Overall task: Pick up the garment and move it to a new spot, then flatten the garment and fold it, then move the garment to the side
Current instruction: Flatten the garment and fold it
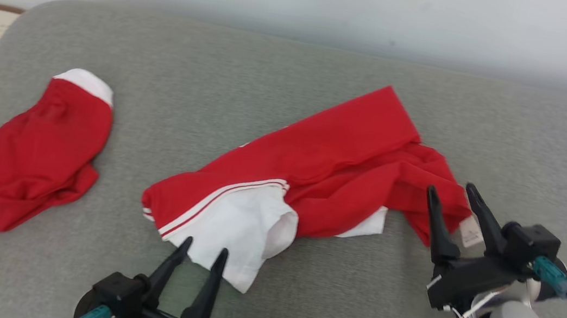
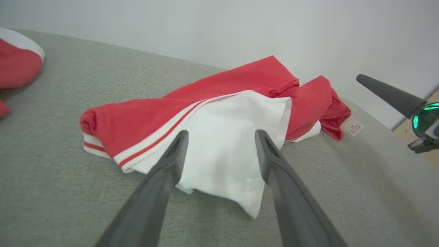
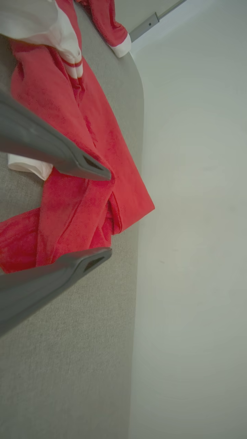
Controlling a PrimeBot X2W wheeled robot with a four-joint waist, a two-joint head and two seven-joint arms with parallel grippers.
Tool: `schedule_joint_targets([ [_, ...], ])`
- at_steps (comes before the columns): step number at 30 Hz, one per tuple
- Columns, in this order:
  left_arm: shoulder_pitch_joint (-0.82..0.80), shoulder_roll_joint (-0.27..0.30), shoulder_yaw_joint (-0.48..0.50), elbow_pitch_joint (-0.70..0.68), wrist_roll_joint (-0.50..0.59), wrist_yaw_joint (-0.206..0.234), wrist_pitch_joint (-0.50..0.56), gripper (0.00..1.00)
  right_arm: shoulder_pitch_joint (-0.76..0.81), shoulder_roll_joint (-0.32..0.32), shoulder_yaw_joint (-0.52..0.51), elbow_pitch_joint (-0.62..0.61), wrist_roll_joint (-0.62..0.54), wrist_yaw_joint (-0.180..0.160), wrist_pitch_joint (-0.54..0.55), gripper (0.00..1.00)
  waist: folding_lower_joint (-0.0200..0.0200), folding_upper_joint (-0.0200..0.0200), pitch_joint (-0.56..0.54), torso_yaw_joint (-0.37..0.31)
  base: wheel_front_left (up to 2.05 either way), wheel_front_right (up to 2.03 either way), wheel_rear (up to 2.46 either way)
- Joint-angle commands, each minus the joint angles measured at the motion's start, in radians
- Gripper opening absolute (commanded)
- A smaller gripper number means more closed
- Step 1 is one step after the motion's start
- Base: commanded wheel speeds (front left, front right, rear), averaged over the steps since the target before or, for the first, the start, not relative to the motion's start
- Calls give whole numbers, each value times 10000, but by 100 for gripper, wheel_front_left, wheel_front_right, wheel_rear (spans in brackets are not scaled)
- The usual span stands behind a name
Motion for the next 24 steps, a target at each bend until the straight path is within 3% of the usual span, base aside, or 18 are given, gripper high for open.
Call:
schedule_joint_targets([
  [1,-154,9,-101,74,80,-46,-14,100,230,88,-119,16,-82,-3,-7,100,0,-1,-18,-453,0,0,0],
  [8,-530,9,-483,200,260,-25,-14,100,590,308,-489,-26,-256,-3,-5,100,0,-1,83,-994,0,0,0],
  [19,-1160,10,-423,1123,677,813,-14,100,411,610,-509,-56,-295,-3,-7,100,0,-1,272,-1519,0,0,0],
  [20,-1171,10,-385,1188,713,889,-14,89,409,616,-508,-27,-276,-3,-7,100,0,-1,278,-1524,0,0,0],
  [21,-1182,10,-359,1258,732,882,-14,67,406,615,-511,-7,-260,-3,-5,100,0,-1,284,-1523,0,0,0],
  [22,-1189,10,-324,1332,722,899,-14,38,405,610,-511,9,-245,-3,-5,100,0,-1,289,-1516,0,0,0],
  [23,-1200,10,-293,1394,755,912,-14,2,407,601,-517,27,-233,-3,-7,100,0,-1,293,-1504,0,0,0],
  [24,-1188,10,-247,1429,748,929,-14,0,408,594,-527,39,-228,-3,-5,100,0,-1,294,-1489,0,0,0],
])
